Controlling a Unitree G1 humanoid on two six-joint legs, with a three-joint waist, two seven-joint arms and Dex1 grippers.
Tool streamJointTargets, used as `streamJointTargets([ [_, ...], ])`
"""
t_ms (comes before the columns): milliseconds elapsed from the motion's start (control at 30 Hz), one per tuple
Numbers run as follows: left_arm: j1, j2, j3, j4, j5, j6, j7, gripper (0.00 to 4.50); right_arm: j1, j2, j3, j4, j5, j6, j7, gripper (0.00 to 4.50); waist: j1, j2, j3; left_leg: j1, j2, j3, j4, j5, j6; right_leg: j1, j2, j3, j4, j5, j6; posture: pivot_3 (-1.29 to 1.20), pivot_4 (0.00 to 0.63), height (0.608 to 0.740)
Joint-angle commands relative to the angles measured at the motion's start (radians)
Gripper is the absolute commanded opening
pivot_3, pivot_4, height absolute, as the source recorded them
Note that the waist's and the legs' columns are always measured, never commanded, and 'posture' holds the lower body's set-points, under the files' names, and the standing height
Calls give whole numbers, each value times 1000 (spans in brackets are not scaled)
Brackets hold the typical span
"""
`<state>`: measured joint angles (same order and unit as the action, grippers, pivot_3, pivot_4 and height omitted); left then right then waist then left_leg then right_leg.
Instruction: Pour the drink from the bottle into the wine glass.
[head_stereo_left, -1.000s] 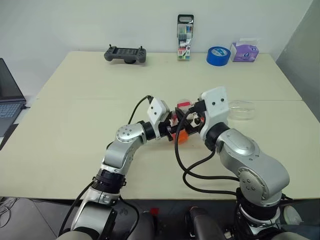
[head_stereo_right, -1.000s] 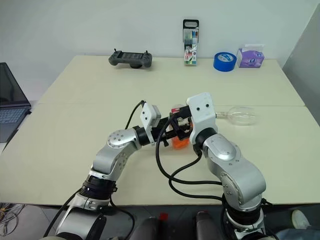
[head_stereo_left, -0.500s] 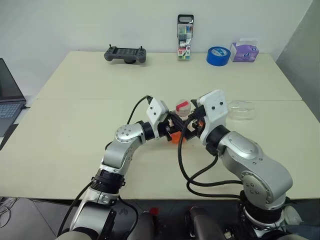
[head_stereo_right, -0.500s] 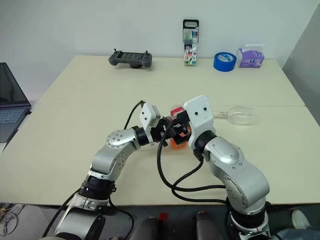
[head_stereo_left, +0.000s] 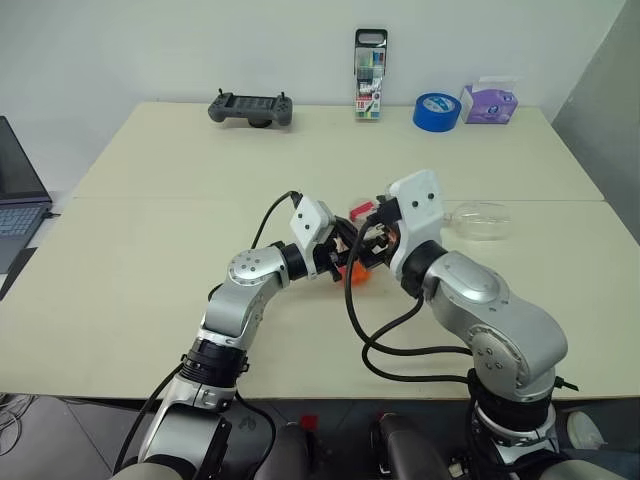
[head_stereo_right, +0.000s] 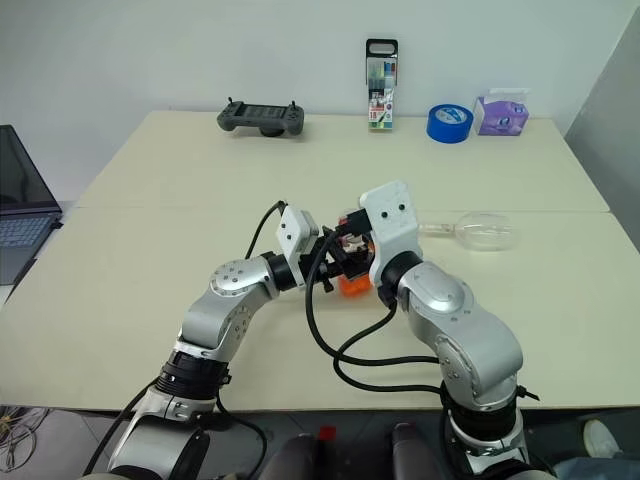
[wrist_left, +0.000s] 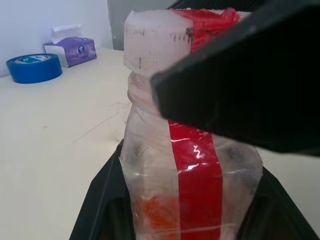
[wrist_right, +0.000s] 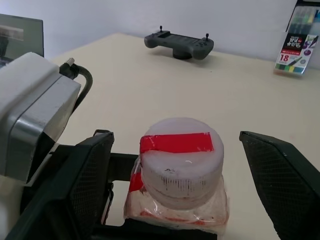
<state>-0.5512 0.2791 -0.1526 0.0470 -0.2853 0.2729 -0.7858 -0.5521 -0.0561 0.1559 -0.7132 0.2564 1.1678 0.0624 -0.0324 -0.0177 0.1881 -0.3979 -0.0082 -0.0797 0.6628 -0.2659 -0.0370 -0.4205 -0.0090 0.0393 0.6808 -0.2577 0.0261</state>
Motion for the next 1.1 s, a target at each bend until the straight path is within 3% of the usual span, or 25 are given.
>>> streamJointTargets([
  [33, -2, -2, 17, -46, -7, -22, 5, 1742, -30, 12, -17, -32, 2, -5, -7, 3031, 0, 0, 0, 0, 0, 0, 0, 0, 0, 0, 0, 0, 0, 0, 0, 0, 150, 740],
  [133, -2, -2, 15, -48, -8, -19, 7, 1742, -42, 4, -23, -45, 3, -8, -4, 1909, 0, 0, 0, 0, 0, 0, 0, 0, 0, 0, 0, 0, 0, 0, 0, 0, 150, 740],
  [167, -2, -2, 13, -49, -8, -17, 8, 1742, -47, -3, -23, -49, 2, -9, 0, 1736, 0, 0, 0, 0, 0, 0, 0, 0, 0, 0, 0, 0, 0, 0, 0, 0, 150, 740],
  [400, -8, 2, 16, -47, -8, -15, 4, 1742, -85, -27, -54, -81, 28, 24, 21, 1724, 0, 0, 0, 0, 0, 0, 0, 0, 0, 0, 0, 0, 0, 0, 0, 0, 150, 740],
  [600, 0, 8, 17, -50, -6, -17, 3, 1742, -178, 31, -284, -72, 73, -94, -6, 1723, 0, 0, 0, 0, 0, 0, 0, 0, 0, 0, 0, -1, 0, 0, 0, 0, 150, 740],
  [700, -1, 5, 24, -49, -7, -24, 13, 1742, -87, -7, -380, -23, -23, -95, -104, 1722, 5, -2, -1, 0, 0, 0, 0, 0, 0, 0, 0, -1, 0, 0, 0, 0, 150, 740],
  [767, -5, 0, 30, -47, -9, -27, 21, 1742, 57, -37, -429, 20, -105, -113, -170, 1722, 10, -2, -1, -1, -1, 0, 0, 0, 0, 1, -1, 0, -1, 0, 0, 0, 150, 740],
  [900, -10, -12, 40, -47, -13, -27, 32, 1742, 298, 1, -481, 83, -130, -246, -183, 1721, 6, -2, -1, -1, -3, 3, -1, 0, 0, -1, -4, 2, -1, 0, 0, 0, 150, 740],
  [1000, -17, -18, 43, -44, -10, -27, 36, 1742, 395, 51, -501, 145, -111, -296, -182, 1721, -8, -1, -1, 1, -1, 5, -1, 0, 0, -1, -4, 4, 0, 0, 0, 0, 150, 740],
  [1100, -26, -18, 52, -38, -9, -27, 38, 1742, 405, 95, -520, 170, -58, -278, -169, 2655, -15, 0, -2, 3, 1, 5, -1, 0, 0, 0, 1, 4, 1, 0, 0, 0, 150, 740],
])
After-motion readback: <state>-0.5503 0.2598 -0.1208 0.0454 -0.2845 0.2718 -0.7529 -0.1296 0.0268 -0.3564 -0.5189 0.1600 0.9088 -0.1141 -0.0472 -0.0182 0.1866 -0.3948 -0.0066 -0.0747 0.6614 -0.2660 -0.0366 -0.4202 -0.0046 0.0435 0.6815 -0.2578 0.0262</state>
